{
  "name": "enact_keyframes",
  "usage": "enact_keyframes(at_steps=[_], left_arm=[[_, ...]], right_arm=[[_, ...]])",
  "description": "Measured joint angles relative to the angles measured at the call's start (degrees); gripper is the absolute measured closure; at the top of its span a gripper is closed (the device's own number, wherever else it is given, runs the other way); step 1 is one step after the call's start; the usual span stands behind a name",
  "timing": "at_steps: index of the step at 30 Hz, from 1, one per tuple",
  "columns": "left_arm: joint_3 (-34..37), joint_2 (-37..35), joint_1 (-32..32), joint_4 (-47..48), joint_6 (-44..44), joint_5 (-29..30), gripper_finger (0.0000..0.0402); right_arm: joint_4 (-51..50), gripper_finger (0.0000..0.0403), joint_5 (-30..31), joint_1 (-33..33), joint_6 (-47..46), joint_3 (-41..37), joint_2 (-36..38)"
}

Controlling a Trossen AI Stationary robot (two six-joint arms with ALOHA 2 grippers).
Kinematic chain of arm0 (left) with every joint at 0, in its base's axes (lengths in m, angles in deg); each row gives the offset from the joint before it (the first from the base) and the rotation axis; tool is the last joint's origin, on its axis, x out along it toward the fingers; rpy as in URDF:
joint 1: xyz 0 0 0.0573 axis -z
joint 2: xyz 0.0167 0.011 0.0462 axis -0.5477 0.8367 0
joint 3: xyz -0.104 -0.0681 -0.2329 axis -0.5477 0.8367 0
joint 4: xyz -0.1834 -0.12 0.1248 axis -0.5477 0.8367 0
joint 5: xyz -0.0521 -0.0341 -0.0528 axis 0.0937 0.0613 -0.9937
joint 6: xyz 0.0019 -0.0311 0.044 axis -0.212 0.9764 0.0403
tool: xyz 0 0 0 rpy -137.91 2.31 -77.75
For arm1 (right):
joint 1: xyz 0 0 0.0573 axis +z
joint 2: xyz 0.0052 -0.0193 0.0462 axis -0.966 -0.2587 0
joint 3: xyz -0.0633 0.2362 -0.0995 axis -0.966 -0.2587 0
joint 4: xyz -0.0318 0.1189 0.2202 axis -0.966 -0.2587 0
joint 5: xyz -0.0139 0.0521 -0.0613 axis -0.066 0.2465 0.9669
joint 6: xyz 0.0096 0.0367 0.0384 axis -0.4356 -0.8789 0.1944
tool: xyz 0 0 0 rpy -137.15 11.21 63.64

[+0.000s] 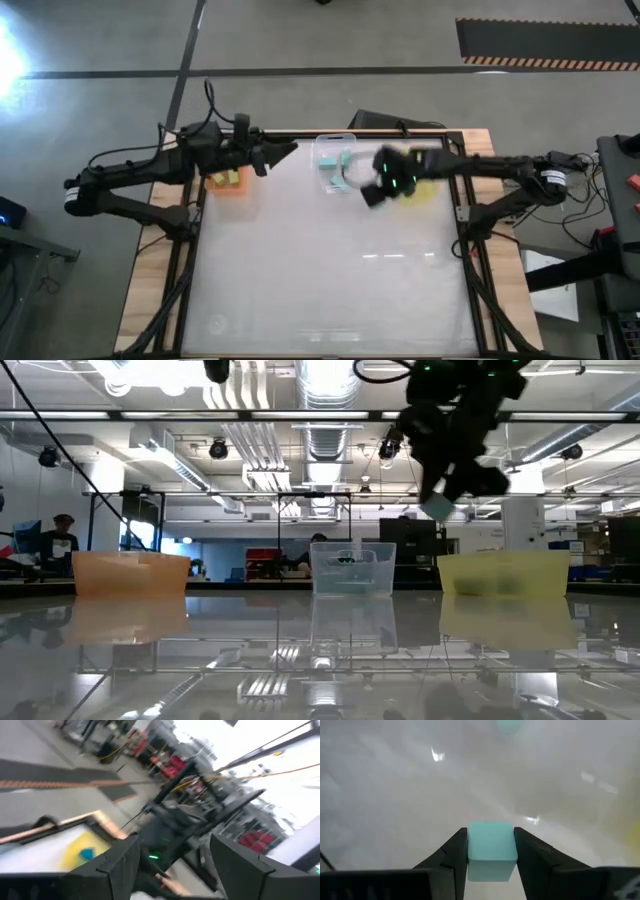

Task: Sort & place blocks by color
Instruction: Put the light blue block into the transparent bin

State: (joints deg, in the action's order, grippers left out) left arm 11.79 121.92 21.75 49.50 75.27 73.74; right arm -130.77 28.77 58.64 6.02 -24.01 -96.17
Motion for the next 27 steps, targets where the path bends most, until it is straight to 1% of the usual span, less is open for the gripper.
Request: enact_keyframes(at_steps=[5, 8, 10, 14, 17, 20, 27], left_arm=[[0.0, 0.8, 1.7, -8.0, 0.0, 0.0, 0.0178], [0.0, 0.7, 1.8, -10.6, 0.0, 0.1, 0.0178], [0.0, 0.6, 1.8, -11.5, -0.3, 0.2, 0.0178], [0.0, 0.2, 1.7, -11.7, -0.5, 0.3, 0.0178], [0.0, 0.2, 1.7, -11.6, -0.5, 0.9, 0.0178], [0.2, 0.2, 1.7, -11.6, -0.5, 1.5, 0.0178], [0.2, 0.3, 1.7, -11.6, -0.7, 1.7, 0.0178]], right_arm=[[0.1, 0.0283, 0.0, -9.2, 12.1, 11.3, -6.1], [2.3, 0.0283, -0.3, -12.8, 19.6, 17.3, -11.4], [5.2, 0.0283, -0.4, -14.2, 24.3, 19.8, -14.9], [12.5, 0.0283, -1.2, -14.7, 28.4, 21.1, -20.6], [15.7, 0.0283, -1.8, -14.1, 31.2, 20.7, -23.9], [16.5, 0.0283, -1.9, -13.5, 34.0, 20.7, -25.8], [16.8, 0.0283, -2.2, -12.8, 37.0, 20.5, -27.6]])
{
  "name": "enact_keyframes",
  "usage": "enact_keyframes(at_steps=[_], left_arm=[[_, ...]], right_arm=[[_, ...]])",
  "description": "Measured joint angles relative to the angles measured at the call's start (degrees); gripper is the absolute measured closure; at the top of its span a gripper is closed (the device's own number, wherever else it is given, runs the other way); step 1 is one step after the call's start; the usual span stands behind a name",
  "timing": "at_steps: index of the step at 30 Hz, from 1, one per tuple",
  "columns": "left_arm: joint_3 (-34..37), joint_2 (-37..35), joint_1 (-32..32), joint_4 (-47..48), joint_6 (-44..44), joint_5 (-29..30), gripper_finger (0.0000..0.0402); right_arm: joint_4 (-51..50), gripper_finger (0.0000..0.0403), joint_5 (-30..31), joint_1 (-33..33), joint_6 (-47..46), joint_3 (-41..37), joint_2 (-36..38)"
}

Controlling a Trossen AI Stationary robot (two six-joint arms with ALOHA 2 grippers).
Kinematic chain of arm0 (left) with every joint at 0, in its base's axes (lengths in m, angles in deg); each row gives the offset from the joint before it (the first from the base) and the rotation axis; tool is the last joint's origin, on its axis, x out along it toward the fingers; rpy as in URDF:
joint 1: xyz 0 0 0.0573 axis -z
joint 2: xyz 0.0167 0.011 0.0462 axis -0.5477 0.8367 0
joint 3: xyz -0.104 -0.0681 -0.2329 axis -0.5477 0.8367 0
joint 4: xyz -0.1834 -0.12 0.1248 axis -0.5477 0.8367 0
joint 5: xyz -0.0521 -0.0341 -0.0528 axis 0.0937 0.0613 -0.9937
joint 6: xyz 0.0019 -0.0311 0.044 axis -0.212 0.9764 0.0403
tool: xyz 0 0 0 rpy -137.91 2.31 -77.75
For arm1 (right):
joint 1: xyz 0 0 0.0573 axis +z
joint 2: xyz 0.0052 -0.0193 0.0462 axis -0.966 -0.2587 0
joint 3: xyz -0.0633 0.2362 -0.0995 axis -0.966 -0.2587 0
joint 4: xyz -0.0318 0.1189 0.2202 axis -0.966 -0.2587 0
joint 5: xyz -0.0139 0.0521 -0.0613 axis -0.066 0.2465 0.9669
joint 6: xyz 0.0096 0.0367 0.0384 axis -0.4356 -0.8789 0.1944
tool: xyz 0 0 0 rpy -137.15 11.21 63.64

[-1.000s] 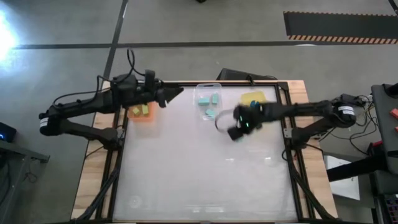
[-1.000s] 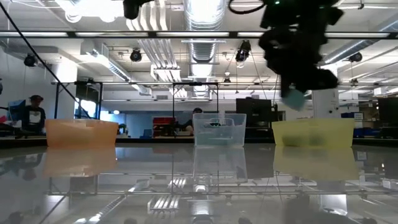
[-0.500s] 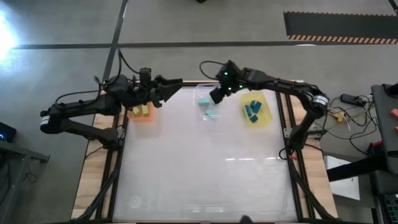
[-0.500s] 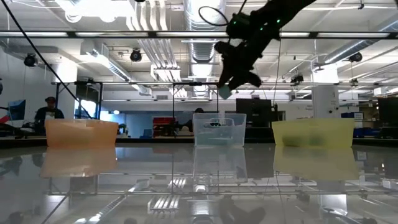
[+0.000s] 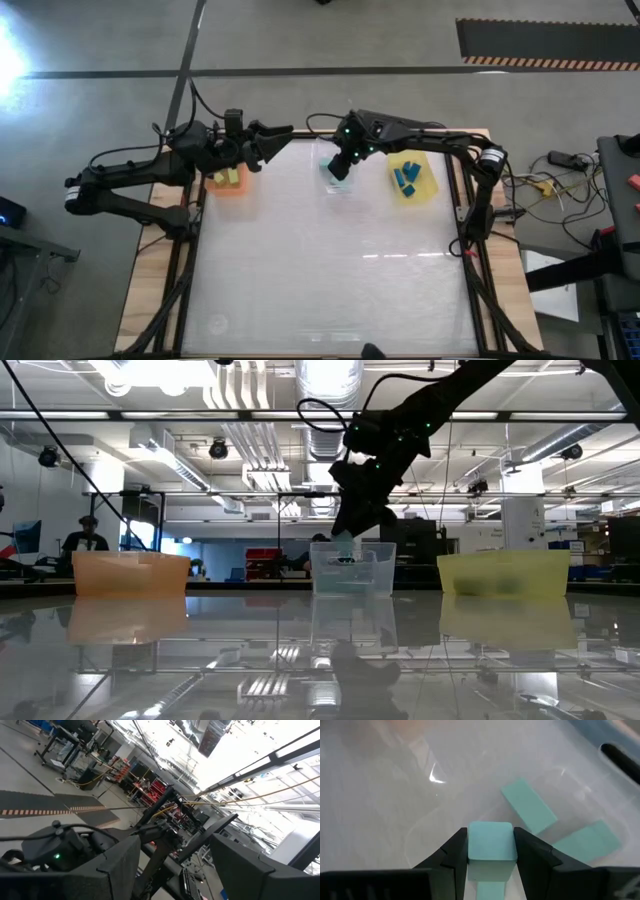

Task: Sort & place blocks by color
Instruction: Put the light blue block into the transparent bin, then return to Home Position

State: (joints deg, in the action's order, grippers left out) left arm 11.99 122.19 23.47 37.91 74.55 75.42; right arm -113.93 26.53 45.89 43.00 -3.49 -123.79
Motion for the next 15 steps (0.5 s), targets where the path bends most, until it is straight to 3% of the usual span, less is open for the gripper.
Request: enact_keyframes(at_steps=[3, 10, 15], left_arm=[[0.1, 0.0, 0.0, 0.1, -0.1, 0.0, 0.0178], [0.3, 0.0, 0.0, 0.4, -0.2, 1.4, 0.0178], [0.3, 0.0, 0.0, 0.4, -1.2, 1.5, 0.0178]], right_arm=[[0.0, 0.0280, -0.1, 0.6, -0.8, 0.0, -0.9], [0.0, 0.0182, -0.1, 0.9, -6.1, 0.1, -2.9], [-0.6, 0.0161, -2.3, 1.1, -8.6, 0.2, -1.8]])
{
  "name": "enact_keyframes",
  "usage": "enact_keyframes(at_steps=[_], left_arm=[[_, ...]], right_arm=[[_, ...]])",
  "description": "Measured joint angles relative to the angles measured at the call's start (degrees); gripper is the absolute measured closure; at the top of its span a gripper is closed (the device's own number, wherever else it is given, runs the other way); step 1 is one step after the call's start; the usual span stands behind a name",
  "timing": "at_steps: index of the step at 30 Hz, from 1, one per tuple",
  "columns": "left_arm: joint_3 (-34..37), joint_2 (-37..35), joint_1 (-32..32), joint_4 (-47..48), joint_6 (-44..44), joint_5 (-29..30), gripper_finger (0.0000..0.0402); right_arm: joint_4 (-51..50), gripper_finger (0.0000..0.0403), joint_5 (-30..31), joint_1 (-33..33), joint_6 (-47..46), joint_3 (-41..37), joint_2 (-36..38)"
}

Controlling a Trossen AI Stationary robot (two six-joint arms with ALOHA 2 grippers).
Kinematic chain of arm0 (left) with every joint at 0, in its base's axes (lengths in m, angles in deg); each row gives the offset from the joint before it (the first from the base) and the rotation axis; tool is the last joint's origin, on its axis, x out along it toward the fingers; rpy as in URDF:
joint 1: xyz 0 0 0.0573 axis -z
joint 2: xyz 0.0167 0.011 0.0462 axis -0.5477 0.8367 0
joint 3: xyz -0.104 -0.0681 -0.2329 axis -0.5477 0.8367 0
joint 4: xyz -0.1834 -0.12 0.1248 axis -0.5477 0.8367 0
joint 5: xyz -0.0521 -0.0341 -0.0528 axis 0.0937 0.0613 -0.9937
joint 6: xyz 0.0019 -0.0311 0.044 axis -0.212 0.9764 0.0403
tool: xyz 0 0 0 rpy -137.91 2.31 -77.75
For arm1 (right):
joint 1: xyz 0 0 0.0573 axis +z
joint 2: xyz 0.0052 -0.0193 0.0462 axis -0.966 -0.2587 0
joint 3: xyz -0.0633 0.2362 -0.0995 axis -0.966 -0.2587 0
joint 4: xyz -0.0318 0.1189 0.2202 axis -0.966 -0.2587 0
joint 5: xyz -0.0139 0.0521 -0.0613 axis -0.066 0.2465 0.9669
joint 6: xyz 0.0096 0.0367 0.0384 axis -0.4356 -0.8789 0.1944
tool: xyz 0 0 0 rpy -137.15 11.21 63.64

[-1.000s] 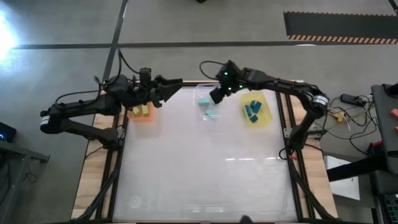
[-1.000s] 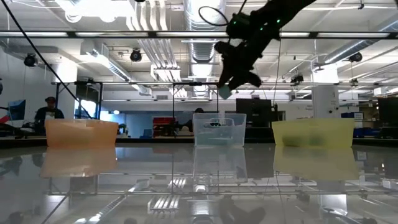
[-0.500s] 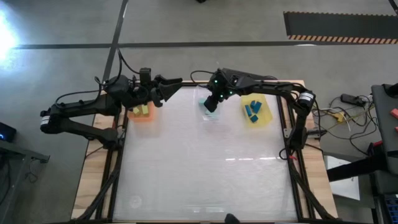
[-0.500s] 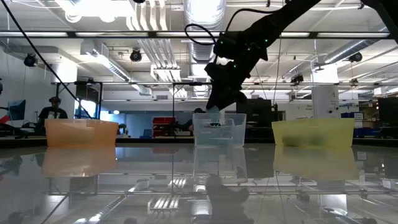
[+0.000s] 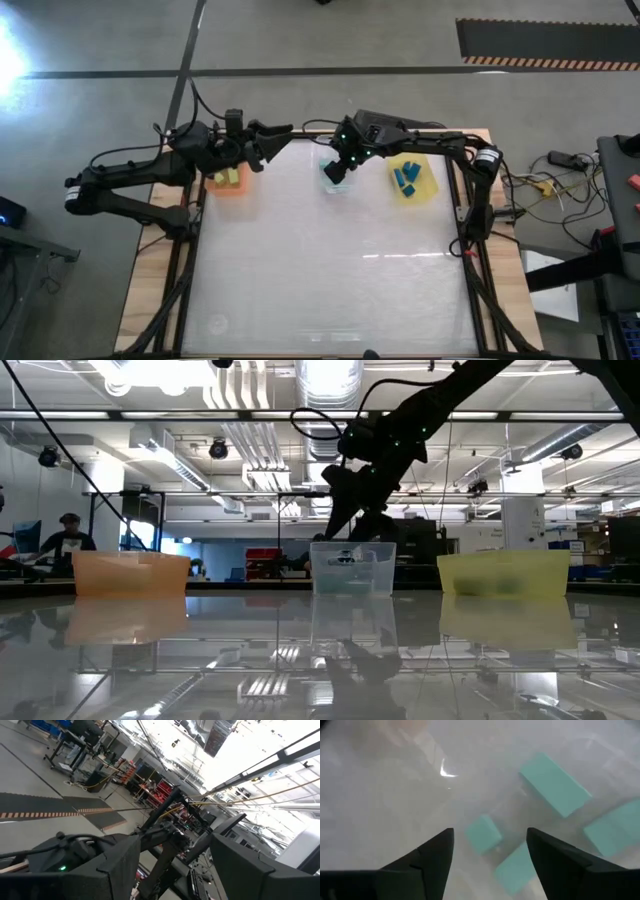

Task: Sort & place blocks by color
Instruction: Return to Home Position

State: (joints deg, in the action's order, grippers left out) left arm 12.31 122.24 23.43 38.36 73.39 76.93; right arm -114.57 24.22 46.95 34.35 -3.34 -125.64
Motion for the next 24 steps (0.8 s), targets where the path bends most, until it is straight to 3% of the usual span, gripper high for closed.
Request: enact_keyframes(at_steps=[7, 13, 19, 24], left_arm=[[0.6, 0.0, 0.0, 0.6, -1.1, 0.0, 0.0178], [1.0, -0.9, 0.0, 7.8, -5.4, -2.5, 0.0178], [3.1, -4.2, 0.0, 7.4, -14.3, -14.3, 0.0179], [9.2, -9.9, 0.0, 7.5, -15.7, -16.0, 0.0206]], right_arm=[[-3.5, 0.0182, -2.3, 0.4, -2.4, 0.2, 5.4], [-5.2, 0.0192, -2.2, 3.4, -0.8, -0.3, 12.8], [5.0, 0.0199, -1.6, 7.5, 3.9, -6.1, 22.0], [15.0, 0.0214, -1.4, 9.5, 8.0, -15.4, 31.1]])
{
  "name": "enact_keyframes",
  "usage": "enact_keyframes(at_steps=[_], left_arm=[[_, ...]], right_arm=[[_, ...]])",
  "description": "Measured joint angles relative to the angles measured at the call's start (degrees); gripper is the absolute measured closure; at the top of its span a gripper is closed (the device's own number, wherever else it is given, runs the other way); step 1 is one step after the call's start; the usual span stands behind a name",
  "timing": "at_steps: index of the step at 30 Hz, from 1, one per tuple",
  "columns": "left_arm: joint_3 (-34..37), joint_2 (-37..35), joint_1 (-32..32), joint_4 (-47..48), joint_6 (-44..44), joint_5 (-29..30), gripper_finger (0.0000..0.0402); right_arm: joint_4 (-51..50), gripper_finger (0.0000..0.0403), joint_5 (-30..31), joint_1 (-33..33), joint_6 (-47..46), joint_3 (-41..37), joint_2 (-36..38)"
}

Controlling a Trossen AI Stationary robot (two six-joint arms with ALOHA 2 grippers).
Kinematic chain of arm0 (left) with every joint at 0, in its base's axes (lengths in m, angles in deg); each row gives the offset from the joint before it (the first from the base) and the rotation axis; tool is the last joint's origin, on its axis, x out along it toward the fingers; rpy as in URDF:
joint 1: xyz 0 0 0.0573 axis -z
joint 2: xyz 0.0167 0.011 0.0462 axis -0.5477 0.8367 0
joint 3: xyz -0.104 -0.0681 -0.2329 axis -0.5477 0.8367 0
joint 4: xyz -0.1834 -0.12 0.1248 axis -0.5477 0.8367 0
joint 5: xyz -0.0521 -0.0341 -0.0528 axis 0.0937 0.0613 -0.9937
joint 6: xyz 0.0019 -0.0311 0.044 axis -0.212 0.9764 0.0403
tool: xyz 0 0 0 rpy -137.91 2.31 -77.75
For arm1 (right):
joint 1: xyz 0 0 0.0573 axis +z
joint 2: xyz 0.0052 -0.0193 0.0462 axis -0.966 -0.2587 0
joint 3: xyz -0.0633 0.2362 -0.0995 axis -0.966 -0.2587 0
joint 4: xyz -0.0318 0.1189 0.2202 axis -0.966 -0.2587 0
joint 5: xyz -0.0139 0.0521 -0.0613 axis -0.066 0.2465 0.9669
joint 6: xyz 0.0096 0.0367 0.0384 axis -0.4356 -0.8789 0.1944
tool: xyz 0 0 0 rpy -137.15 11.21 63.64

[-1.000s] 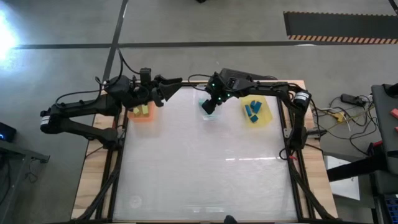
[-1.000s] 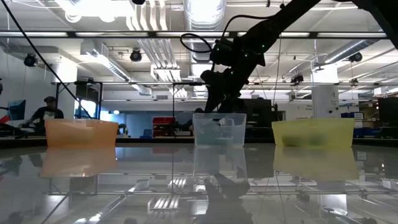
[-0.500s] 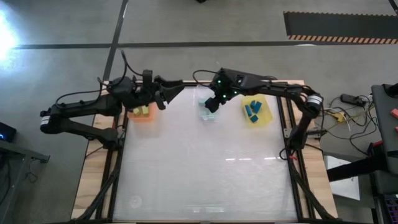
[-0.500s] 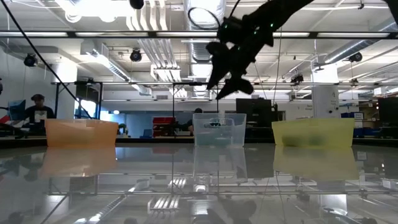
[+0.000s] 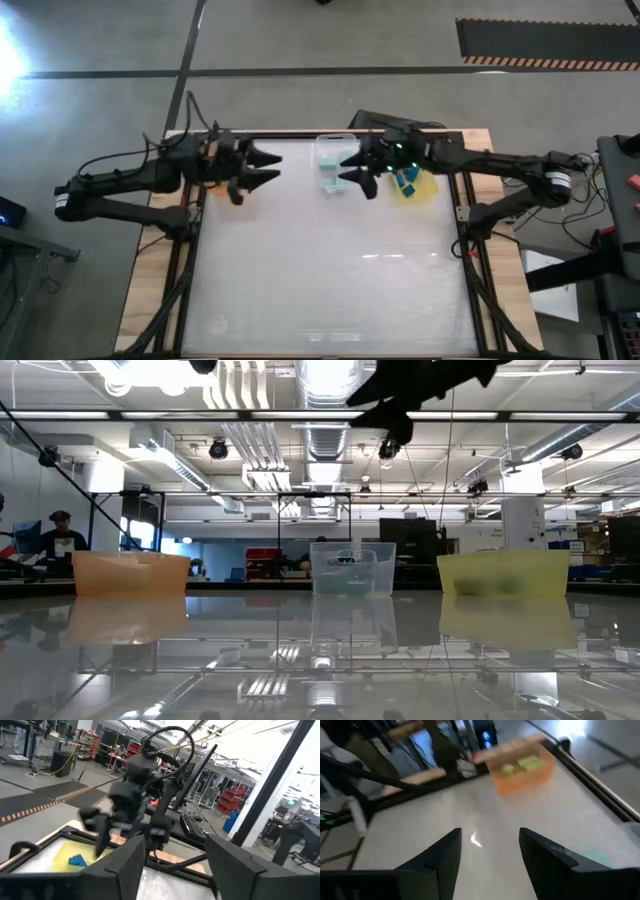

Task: Sort & place blocks by color
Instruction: Return to Home Position

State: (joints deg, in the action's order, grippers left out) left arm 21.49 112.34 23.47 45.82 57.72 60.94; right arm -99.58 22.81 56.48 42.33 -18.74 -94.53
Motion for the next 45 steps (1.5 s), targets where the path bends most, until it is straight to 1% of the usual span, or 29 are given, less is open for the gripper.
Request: enact_keyframes(at_steps=[1, 3, 5, 7, 9, 13, 17, 19, 21, 23, 28, 31, 36, 41, 44, 45], left_arm=[[1.5, -1.7, 0.0, 0.0, 0.3, 0.0, 0.0214], [4.4, -5.2, 0.0, -0.1, 1.4, -0.1, 0.0230], [6.7, -8.6, 0.0, -0.2, 4.6, -0.3, 0.0245], [9.1, -12.1, 0.1, -0.5, 6.4, -1.3, 0.0256], [11.2, -15.3, 0.1, -0.7, 6.1, -2.2, 0.0266], [16.1, -21.4, 0.1, -0.7, 0.7, -1.6, 0.0286], [21.6, -27.4, 0.1, -0.5, -10.3, -1.4, 0.0311], [24.5, -30.3, 0.1, -0.5, -16.9, -1.4, 0.0325], [27.1, -33.1, 0.2, -0.6, -21.5, -1.4, 0.0338], [29.7, -35.8, 0.1, -0.9, -22.6, -1.4, 0.0349], [35.8, -41.9, 0.1, -0.5, -22.0, -1.4, 0.0377], [38.6, -45.2, 0.1, -0.6, -22.0, -1.3, 0.0393], [42.0, -49.6, 0.1, -1.0, -22.0, -0.5, 0.0400], [44.2, -48.9, 0.1, -1.5, -21.9, -0.5, 0.0401], [46.3, -48.5, 0.1, -2.9, -20.2, -0.5, 0.0401], [47.2, -48.2, 0.1, -4.7, -19.4, -0.5, 0.0401]], right_arm=[[1.4, 0.0218, 0.0, 0.2, -0.9, -1.7, 1.7], [3.1, 0.0224, -0.4, 0.3, -6.5, -5.1, 5.0], [5.0, 0.0230, -0.3, 0.3, -10.2, -8.2, 8.4], [5.1, 0.0233, 0.2, 0.7, -10.3, -11.3, 12.0], [5.5, 0.0234, 0.1, 1.2, -6.8, -14.3, 15.9], [5.5, 0.0230, 0.4, 1.1, 1.6, -20.7, 23.8], [7.0, 0.0230, 2.6, 1.2, 5.4, -26.8, 31.9], [8.5, 0.0232, 3.1, 1.2, 6.9, -29.8, 35.8], [10.4, 0.0233, 3.2, 1.1, 8.1, -32.7, 39.7], [12.9, 0.0234, 3.2, 1.2, 8.3, -35.8, 43.4], [18.9, 0.0232, 3.2, 1.2, 7.9, -43.2, 52.1], [20.8, 0.0230, 3.3, 1.2, 7.9, -47.2, 57.0], [22.5, 0.0231, 4.7, 1.1, 10.2, -52.3, 65.1], [22.5, 0.0230, 4.8, 1.2, 12.4, -55.6, 72.3], [22.1, 0.0227, 5.5, 1.1, 13.4, -56.5, 72.3], [22.7, 0.0227, 6.3, 1.1, 13.9, -56.5, 71.8]])
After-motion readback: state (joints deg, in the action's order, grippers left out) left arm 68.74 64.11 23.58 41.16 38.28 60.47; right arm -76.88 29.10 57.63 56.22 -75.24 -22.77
